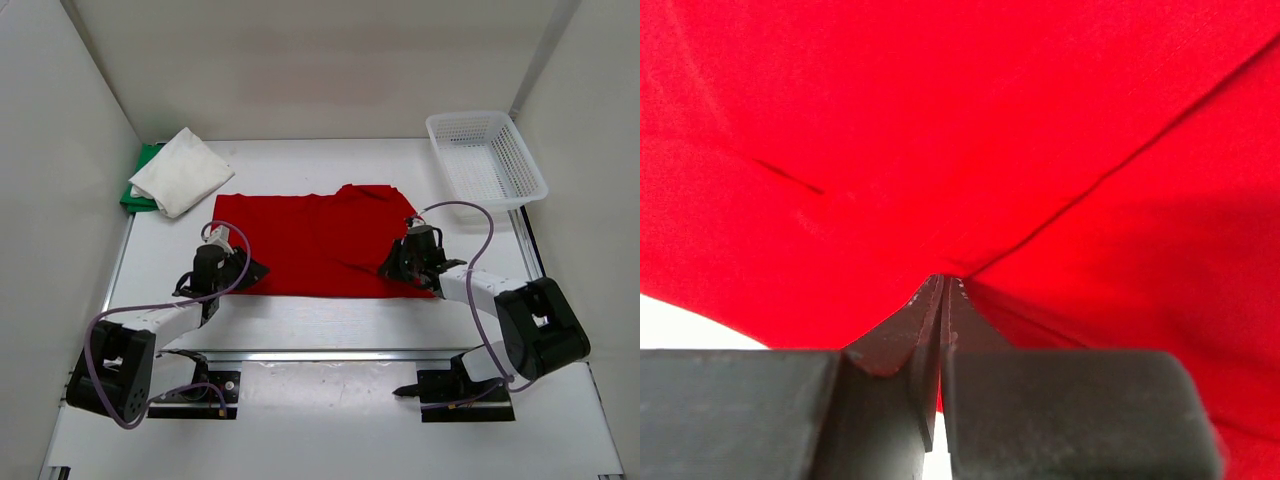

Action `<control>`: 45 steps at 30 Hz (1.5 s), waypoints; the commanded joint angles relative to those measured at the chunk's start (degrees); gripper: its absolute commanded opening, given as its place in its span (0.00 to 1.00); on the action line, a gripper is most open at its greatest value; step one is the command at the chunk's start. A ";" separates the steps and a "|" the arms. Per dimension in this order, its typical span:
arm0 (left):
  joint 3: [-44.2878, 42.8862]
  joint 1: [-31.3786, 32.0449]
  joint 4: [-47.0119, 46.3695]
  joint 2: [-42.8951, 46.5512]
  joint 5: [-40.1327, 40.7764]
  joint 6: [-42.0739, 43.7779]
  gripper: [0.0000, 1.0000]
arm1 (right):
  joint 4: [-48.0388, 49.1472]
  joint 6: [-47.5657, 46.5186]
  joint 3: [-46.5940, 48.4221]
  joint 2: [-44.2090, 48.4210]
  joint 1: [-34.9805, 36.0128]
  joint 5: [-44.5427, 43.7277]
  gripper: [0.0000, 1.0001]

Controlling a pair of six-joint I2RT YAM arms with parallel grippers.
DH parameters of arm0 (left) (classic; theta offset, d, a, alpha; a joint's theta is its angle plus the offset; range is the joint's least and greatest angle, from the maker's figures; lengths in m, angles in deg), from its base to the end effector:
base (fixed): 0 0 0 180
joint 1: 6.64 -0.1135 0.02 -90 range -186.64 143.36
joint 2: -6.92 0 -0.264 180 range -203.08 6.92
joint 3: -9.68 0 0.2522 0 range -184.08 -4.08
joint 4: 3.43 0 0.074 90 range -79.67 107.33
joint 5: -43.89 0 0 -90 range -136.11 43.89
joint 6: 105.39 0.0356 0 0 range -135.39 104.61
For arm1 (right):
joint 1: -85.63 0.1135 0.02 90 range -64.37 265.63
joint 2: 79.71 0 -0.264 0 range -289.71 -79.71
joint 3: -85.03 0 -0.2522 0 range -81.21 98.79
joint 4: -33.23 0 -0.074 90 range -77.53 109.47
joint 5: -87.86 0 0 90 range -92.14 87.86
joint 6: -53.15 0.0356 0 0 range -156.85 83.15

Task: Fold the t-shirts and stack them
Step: Fold the flattened tshirt in 1/3 of the way

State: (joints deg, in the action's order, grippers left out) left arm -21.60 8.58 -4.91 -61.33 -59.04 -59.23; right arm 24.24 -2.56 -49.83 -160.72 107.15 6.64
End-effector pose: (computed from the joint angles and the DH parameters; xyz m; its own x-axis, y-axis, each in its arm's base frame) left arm 0.2026 -0.0634 0.1439 -0.7031 -0.5083 -0.4973 -0.0767 0.7494 -0.6577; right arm 0.2404 0.1006 0.1495 -0.8031 0.2818 -0.5250 -0.0130 0.8726 0.4883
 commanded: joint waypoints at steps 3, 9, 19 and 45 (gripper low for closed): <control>1.61 0.50 -3.30 3.56 -0.26 -0.29 0.39 | 1.37 -0.80 -2.54 5.68 -0.16 -1.31 0.00; 1.96 -0.46 -5.06 1.63 -1.66 -0.90 0.39 | 2.60 -1.06 -2.81 2.10 -0.25 1.06 0.00; 3.45 -0.90 -6.73 2.24 -1.05 -1.43 0.39 | 4.00 -1.42 8.94 -7.91 -1.21 2.73 0.00; 0.81 9.56 -7.25 -2.59 3.09 -1.60 0.40 | 7.88 -3.34 0.08 -0.37 -2.71 6.60 0.10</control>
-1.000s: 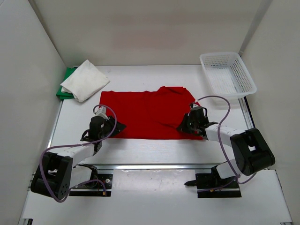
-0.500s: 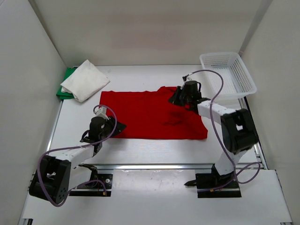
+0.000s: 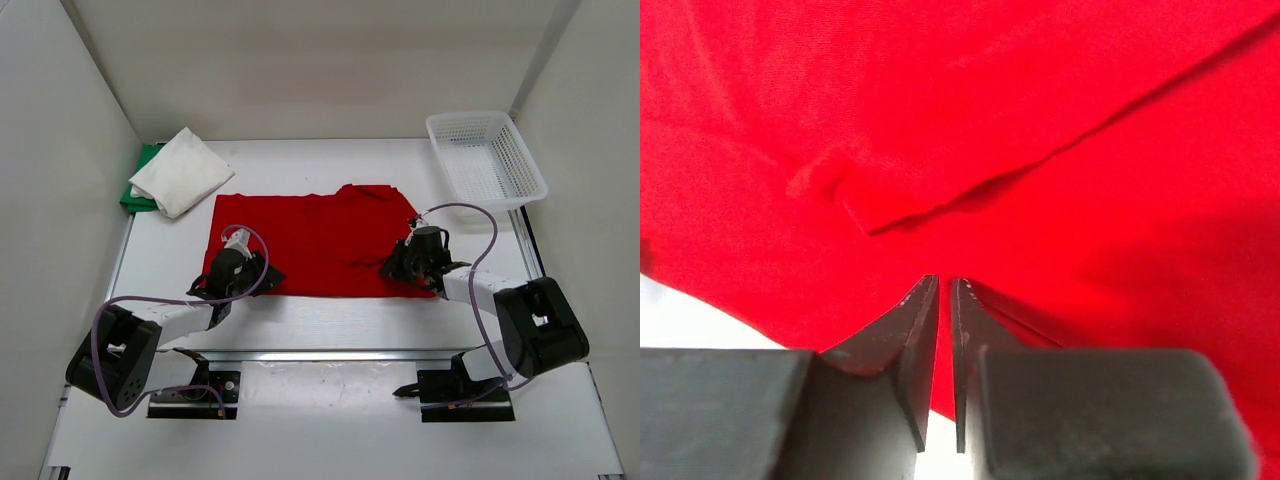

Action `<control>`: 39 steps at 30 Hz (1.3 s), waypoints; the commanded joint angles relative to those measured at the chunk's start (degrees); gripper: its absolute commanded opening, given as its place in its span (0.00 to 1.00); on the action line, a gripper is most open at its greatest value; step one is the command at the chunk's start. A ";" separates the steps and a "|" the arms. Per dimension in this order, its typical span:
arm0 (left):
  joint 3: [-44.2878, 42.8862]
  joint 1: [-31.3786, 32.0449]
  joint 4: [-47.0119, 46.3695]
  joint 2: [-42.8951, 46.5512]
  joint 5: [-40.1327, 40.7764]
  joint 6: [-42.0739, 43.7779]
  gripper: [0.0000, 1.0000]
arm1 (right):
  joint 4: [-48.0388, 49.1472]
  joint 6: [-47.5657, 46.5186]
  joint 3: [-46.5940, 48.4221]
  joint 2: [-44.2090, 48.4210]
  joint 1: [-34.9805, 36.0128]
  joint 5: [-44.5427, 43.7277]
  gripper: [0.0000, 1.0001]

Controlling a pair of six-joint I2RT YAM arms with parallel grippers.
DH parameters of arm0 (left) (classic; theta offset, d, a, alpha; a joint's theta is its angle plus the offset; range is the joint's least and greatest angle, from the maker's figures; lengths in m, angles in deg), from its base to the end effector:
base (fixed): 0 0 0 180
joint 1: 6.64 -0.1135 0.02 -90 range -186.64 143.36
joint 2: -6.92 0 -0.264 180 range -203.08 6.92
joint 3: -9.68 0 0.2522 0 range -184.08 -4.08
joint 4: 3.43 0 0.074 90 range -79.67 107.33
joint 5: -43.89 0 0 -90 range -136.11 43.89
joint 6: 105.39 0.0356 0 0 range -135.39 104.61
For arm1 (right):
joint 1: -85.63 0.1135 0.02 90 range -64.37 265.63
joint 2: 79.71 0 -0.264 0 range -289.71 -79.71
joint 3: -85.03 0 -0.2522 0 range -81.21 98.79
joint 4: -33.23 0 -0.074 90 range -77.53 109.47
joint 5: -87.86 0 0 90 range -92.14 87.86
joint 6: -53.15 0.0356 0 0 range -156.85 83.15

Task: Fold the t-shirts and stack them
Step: Fold the flattened tshirt in 1/3 of the way

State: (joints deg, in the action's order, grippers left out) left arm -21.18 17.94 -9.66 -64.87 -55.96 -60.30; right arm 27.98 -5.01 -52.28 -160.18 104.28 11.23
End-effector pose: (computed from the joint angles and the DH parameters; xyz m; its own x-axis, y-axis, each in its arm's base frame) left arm 0.1955 -0.0961 0.1370 -0.7463 -0.4235 -0.5135 0.0153 0.7603 -0.6494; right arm 0.2390 0.0894 0.1452 -0.7979 0.2724 -0.5378 -0.0593 0.8523 0.5197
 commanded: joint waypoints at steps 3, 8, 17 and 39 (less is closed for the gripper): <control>1.28 -0.67 -2.43 1.74 -0.52 -0.62 0.39 | 3.61 -0.46 4.73 -5.48 1.20 1.05 0.07; 2.07 -2.86 -2.34 3.15 -0.78 -0.54 0.40 | 2.66 -0.90 12.18 -12.07 2.87 0.96 0.03; 1.55 -3.22 0.30 4.81 -0.35 0.87 0.40 | -4.37 -3.96 35.49 -23.34 4.98 0.98 0.00; 6.46 2.06 7.59 3.74 -1.32 2.37 0.40 | -6.66 0.25 -7.22 9.80 1.04 -2.56 0.10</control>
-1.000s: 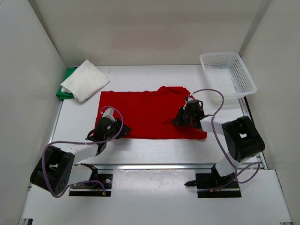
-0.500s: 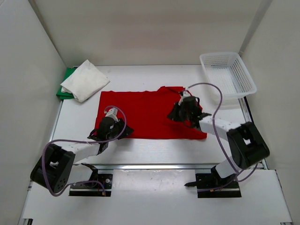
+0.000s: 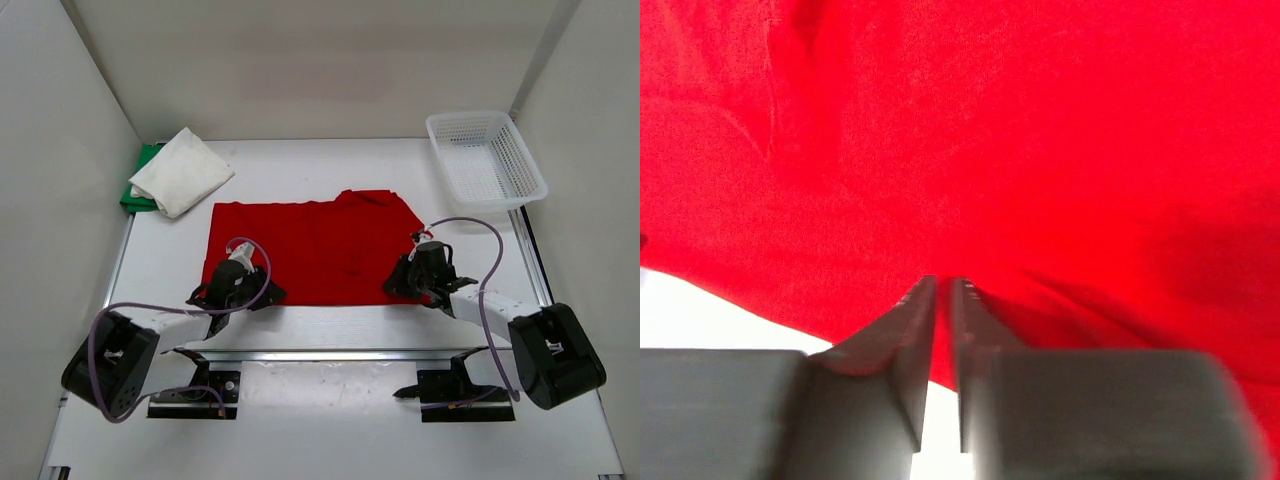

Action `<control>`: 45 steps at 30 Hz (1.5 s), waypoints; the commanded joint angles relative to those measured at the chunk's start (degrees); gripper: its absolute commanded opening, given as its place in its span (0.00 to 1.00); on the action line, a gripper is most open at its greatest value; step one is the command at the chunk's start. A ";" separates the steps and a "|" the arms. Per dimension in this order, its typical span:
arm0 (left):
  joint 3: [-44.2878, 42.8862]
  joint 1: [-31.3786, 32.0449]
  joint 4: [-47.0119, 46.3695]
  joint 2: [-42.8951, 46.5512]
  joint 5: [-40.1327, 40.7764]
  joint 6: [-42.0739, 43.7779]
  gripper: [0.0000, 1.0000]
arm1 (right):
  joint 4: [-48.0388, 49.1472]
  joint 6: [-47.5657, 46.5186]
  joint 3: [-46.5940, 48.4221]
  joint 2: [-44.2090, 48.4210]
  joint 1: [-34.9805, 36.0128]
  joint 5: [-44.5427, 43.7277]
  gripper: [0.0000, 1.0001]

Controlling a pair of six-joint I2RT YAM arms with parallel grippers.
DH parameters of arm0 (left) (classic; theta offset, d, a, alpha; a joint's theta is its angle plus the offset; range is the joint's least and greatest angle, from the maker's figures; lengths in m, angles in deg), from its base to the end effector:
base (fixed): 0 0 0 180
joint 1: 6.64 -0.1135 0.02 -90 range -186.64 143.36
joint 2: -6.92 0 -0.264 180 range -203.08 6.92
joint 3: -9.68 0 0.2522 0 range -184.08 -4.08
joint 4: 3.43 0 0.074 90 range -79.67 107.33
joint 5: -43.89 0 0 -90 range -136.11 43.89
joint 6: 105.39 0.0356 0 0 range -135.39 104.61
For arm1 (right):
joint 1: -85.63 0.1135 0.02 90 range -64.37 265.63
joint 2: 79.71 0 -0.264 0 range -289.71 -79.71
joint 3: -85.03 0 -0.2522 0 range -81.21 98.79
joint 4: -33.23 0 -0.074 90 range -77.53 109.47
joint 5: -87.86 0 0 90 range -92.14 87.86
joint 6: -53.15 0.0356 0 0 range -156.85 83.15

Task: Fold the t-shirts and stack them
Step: Fold the flattened tshirt in 1/3 of the way

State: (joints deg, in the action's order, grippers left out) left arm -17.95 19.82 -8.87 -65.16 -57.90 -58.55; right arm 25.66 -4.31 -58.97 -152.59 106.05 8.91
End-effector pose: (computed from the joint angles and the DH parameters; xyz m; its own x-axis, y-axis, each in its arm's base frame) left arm 0.1788 -0.0971 0.1196 -0.8066 -0.3465 -0.4788 0.0364 0.7795 -0.6253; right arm 0.2055 0.0838 0.1382 -0.8064 0.2631 -0.5296 -0.0438 0.8666 0.4971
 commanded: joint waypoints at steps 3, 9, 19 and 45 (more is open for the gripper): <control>1.05 -3.25 9.61 9.30 0.10 1.15 0.41 | -5.40 -1.50 6.03 3.28 -3.28 0.73 0.22; -6.61 -4.75 10.68 9.68 -0.51 1.68 0.46 | -3.91 -7.13 30.20 -15.31 -9.35 6.26 0.11; -2.04 -5.71 6.54 9.05 -2.88 1.05 0.46 | -9.26 -10.20 64.30 -47.42 -14.53 9.87 0.22; -1.25 -5.46 4.44 8.09 -2.89 0.27 0.47 | -18.76 -11.00 80.94 -60.01 -14.19 10.75 0.17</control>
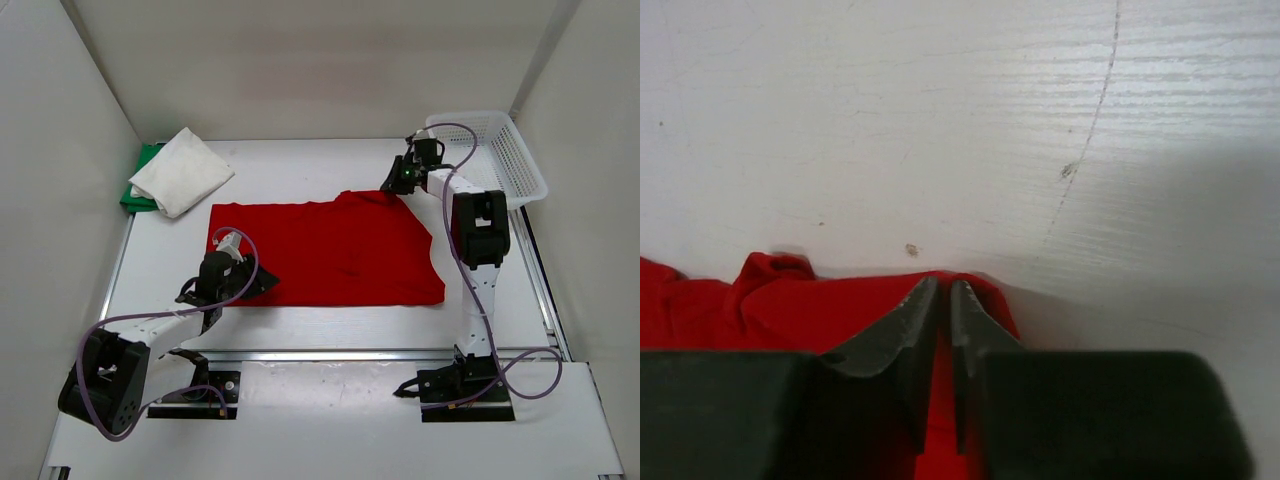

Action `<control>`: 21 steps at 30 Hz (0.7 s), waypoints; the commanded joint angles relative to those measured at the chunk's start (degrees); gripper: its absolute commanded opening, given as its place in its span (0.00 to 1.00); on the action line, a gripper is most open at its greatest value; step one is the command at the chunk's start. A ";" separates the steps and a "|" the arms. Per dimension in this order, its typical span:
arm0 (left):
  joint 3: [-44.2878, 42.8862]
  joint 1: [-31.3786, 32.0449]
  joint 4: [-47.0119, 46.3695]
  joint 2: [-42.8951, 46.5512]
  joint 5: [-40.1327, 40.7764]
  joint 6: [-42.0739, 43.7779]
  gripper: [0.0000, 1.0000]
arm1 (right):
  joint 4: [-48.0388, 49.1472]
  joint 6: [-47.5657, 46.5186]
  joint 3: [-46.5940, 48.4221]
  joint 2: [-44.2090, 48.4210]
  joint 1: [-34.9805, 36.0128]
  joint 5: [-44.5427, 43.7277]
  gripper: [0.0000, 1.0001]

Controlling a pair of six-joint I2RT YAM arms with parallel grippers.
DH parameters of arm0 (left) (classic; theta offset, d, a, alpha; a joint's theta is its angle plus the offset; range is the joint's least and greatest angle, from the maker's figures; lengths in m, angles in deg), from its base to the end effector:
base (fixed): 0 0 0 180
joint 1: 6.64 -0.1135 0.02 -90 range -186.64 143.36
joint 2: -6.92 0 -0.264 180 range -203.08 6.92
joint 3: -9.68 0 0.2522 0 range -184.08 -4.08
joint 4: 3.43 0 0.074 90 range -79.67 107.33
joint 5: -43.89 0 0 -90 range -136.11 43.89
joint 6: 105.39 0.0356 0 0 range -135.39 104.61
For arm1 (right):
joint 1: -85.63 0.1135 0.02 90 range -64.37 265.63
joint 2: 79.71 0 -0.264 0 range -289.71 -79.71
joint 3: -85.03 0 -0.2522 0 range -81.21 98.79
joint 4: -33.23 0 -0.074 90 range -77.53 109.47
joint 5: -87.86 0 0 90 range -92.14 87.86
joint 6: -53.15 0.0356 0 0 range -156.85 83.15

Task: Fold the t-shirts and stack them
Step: Fold the flattened tshirt in 1/3 of the way

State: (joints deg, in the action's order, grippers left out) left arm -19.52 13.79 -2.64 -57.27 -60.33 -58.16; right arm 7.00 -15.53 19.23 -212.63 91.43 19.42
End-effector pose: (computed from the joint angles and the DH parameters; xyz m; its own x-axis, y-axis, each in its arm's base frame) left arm 0.1841 -0.0779 0.1431 -0.7588 -0.4198 -0.4980 0.0134 0.7544 -0.6563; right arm 0.5105 0.0650 0.1502 -0.7830 0.2603 -0.5649 -0.0730 0.8634 0.4992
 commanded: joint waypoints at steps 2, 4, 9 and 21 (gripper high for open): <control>0.15 0.40 -1.88 0.02 -0.55 -0.13 0.47 | 1.65 0.12 2.13 0.65 0.44 0.76 0.00; 0.15 0.23 -1.88 0.20 -0.54 -0.39 0.47 | 4.37 0.38 0.21 3.44 1.40 0.59 0.00; 0.15 0.49 -2.15 -0.07 -0.37 -0.74 0.46 | 8.43 -1.98 -7.17 14.32 4.29 -1.69 0.00; 1.38 1.45 -3.90 1.43 -1.51 -2.06 0.47 | 21.87 -2.96 -49.70 40.72 11.95 -9.60 0.13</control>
State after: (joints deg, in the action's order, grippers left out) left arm -19.30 14.70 -5.02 -57.40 -60.61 -59.73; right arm 24.64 -17.84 -23.06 -173.57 104.15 13.59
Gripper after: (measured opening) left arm 0.463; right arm 0.112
